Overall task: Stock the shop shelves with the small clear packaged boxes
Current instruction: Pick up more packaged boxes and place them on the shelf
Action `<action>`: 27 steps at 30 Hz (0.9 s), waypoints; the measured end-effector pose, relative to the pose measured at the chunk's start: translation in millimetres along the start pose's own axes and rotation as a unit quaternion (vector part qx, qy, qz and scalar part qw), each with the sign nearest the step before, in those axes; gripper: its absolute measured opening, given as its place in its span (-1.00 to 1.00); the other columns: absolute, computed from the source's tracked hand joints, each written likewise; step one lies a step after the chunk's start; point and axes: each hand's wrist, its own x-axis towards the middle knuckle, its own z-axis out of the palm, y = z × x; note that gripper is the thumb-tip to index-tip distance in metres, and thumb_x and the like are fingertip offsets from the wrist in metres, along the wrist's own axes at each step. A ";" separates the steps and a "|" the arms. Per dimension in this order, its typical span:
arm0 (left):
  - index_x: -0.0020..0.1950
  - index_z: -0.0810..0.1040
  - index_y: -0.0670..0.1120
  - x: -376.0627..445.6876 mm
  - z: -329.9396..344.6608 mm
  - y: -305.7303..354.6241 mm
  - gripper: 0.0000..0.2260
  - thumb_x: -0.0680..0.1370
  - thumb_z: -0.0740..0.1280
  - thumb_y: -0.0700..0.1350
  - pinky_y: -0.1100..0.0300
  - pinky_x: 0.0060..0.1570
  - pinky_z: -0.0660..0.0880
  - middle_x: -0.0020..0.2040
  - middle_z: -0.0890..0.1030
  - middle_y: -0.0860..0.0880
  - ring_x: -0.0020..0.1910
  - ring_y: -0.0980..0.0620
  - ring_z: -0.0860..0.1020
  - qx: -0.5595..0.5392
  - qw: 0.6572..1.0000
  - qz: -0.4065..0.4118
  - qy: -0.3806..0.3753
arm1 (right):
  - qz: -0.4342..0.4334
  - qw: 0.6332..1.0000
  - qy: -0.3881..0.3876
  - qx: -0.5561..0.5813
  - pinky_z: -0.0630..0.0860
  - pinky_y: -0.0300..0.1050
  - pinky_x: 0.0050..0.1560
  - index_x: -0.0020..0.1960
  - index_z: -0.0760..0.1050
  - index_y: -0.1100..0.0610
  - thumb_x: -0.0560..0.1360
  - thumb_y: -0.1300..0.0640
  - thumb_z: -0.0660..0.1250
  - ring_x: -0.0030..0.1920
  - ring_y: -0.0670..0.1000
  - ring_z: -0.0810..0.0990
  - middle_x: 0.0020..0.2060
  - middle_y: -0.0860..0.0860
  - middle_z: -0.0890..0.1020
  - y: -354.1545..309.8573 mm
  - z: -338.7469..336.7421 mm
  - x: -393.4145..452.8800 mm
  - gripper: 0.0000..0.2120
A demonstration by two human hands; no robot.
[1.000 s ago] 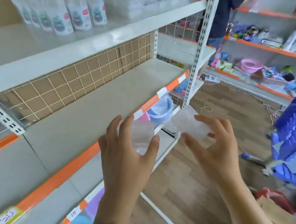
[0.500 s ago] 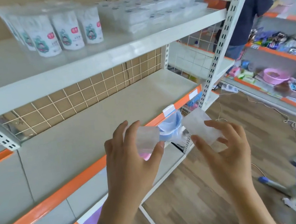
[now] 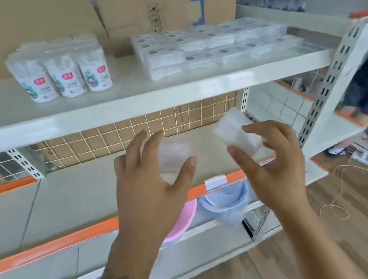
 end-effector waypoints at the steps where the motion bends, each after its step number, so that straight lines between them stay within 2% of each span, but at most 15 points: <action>1: 0.42 0.51 0.02 6.7 4.2 11.9 -0.38 0.47 0.30 0.34 0.20 0.35 0.22 0.47 0.45 -0.04 0.38 -0.11 0.42 0.011 1.000 -0.001 0.014 | -0.014 1.000 -0.007 0.011 0.50 -0.13 0.20 0.14 0.63 0.03 0.41 0.12 0.60 0.18 -0.15 0.53 0.12 -0.05 0.53 8.8 -4.6 14.4 -0.67; 3: 0.43 0.51 0.02 18.6 10.5 34.2 -0.37 0.47 0.30 0.34 0.15 0.37 0.25 0.47 0.45 -0.04 0.39 -0.10 0.39 0.031 0.999 -0.010 0.043 | -0.041 0.998 -0.026 0.029 0.52 -0.09 0.17 0.15 0.62 0.04 0.41 0.12 0.60 0.18 -0.09 0.54 0.13 -0.04 0.51 24.2 -10.7 42.0 -0.66; 5: 0.46 0.50 0.03 32.4 13.1 52.6 -0.34 0.46 0.29 0.37 0.12 0.40 0.26 0.49 0.42 -0.04 0.40 -0.14 0.39 0.044 0.997 -0.029 0.063 | -0.073 0.996 -0.042 0.039 0.51 -0.15 0.12 0.16 0.62 0.06 0.41 0.12 0.60 0.16 -0.08 0.53 0.12 -0.06 0.50 35.4 -13.9 68.4 -0.65; 8: 0.47 0.48 0.03 55.9 13.0 69.6 -0.33 0.47 0.29 0.39 0.19 0.40 0.18 0.49 0.43 -0.06 0.43 -0.15 0.40 0.075 0.993 -0.034 0.087 | -0.120 0.989 -0.058 0.060 0.44 -0.29 0.13 0.17 0.63 0.12 0.41 0.14 0.60 0.12 -0.08 0.54 0.10 -0.04 0.50 47.6 -12.9 104.8 -0.64; 13: 0.45 0.48 0.06 104.0 10.5 88.4 -0.36 0.48 0.30 0.37 0.21 0.39 0.19 0.44 0.47 0.02 0.44 -0.06 0.37 0.102 0.988 -0.028 0.114 | -0.153 0.981 -0.085 0.086 0.44 -0.28 0.16 0.19 0.62 0.12 0.42 0.14 0.57 0.14 -0.06 0.54 0.14 0.05 0.52 48.8 -0.6 154.7 -0.64; 15: 0.45 0.48 0.09 130.1 8.8 90.9 -0.37 0.47 0.28 0.39 0.25 0.32 0.21 0.41 0.48 0.03 0.42 -0.06 0.39 0.112 0.987 -0.028 0.116 | -0.165 0.978 -0.089 0.088 0.42 -0.30 0.19 0.20 0.62 0.11 0.42 0.12 0.57 0.17 -0.06 0.53 0.14 0.03 0.51 44.9 7.4 174.4 -0.64; 17: 0.43 0.49 0.11 161.7 9.0 87.7 -0.37 0.47 0.26 0.42 0.18 0.25 0.28 0.37 0.50 0.02 0.37 -0.10 0.41 0.132 0.985 -0.033 0.109 | -0.167 0.978 -0.089 0.087 0.40 -0.34 0.20 0.20 0.61 0.08 0.42 0.09 0.57 0.15 -0.15 0.51 0.14 -0.01 0.51 42.6 15.9 191.9 -0.63; 20: 0.41 0.51 0.10 209.3 12.4 82.8 -0.33 0.44 0.21 0.46 0.02 0.29 0.38 0.34 0.53 -0.03 0.35 -0.16 0.42 0.157 0.983 -0.048 0.083 | -0.150 0.980 -0.097 0.083 0.45 -0.28 0.19 0.21 0.61 0.01 0.42 0.04 0.58 0.14 -0.30 0.46 0.16 -0.03 0.51 42.8 26.4 208.8 -0.62; 24: 0.43 0.48 0.00 253.7 28.7 77.0 -0.35 0.51 0.28 0.40 -0.09 0.29 0.44 0.33 0.50 -0.16 0.37 -0.26 0.40 0.167 0.981 -0.087 0.038 | -0.197 0.974 -0.101 0.044 0.48 -0.24 0.18 0.21 0.62 0.07 0.44 0.04 0.57 0.15 -0.09 0.55 0.17 0.02 0.53 48.3 34.2 211.7 -0.63; 27: 0.38 0.50 -0.03 270.0 43.2 64.4 -0.29 0.46 0.25 0.47 -0.14 0.24 0.48 0.31 0.53 -0.16 0.34 -0.25 0.45 0.189 0.976 -0.109 0.001 | -0.204 0.974 -0.092 0.032 0.52 -0.15 0.17 0.22 0.61 0.07 0.45 0.01 0.57 0.13 -0.06 0.56 0.18 0.02 0.54 52.4 33.7 213.3 -0.62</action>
